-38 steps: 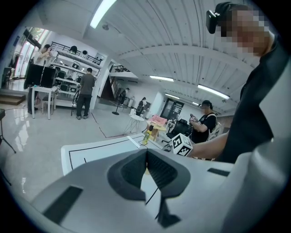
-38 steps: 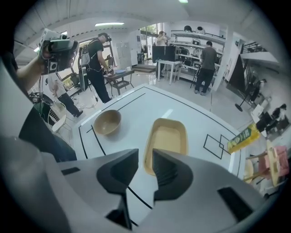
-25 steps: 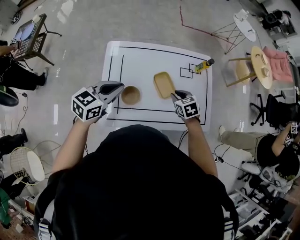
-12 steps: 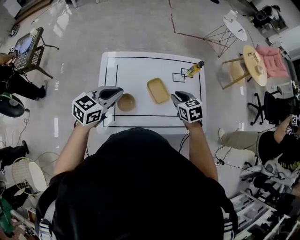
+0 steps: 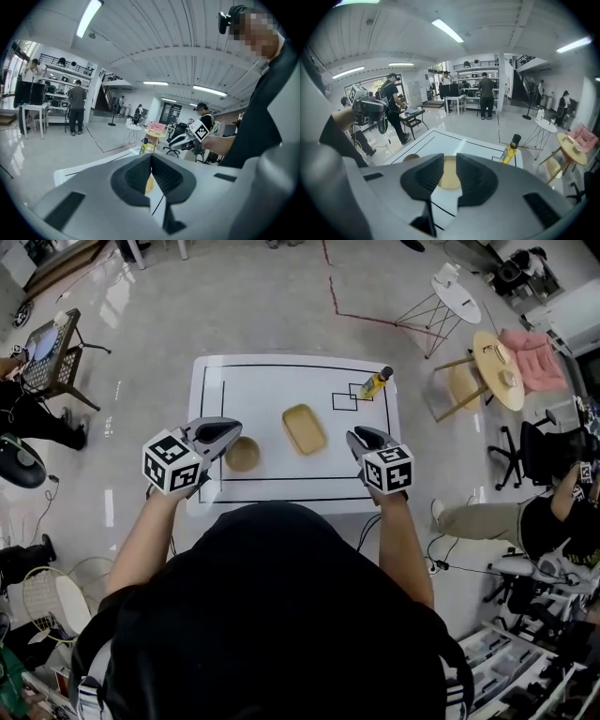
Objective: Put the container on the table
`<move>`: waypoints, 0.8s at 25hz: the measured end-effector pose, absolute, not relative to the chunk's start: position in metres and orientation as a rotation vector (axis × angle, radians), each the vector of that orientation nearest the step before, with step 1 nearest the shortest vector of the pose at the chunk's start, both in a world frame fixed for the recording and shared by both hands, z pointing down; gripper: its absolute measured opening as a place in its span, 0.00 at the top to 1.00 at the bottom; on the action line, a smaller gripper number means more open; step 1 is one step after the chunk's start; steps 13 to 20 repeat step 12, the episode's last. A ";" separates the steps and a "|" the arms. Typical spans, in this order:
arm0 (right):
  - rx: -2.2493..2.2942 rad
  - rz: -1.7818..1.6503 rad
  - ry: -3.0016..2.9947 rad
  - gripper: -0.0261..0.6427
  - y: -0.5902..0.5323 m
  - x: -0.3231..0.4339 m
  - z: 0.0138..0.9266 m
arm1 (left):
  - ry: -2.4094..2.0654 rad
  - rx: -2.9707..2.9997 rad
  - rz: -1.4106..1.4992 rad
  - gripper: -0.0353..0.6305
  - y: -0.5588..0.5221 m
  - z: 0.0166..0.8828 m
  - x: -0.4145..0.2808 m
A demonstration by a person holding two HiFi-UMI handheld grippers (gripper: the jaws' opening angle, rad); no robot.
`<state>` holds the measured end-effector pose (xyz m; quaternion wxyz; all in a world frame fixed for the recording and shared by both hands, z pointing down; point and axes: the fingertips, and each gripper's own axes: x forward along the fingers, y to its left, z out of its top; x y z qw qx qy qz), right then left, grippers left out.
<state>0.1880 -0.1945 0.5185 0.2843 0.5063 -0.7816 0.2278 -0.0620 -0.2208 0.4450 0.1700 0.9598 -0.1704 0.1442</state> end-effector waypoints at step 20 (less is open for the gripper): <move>1.425 0.568 -2.119 0.84 -0.195 0.217 0.485 | -0.479 2.735 0.418 0.94 -0.228 0.440 -0.042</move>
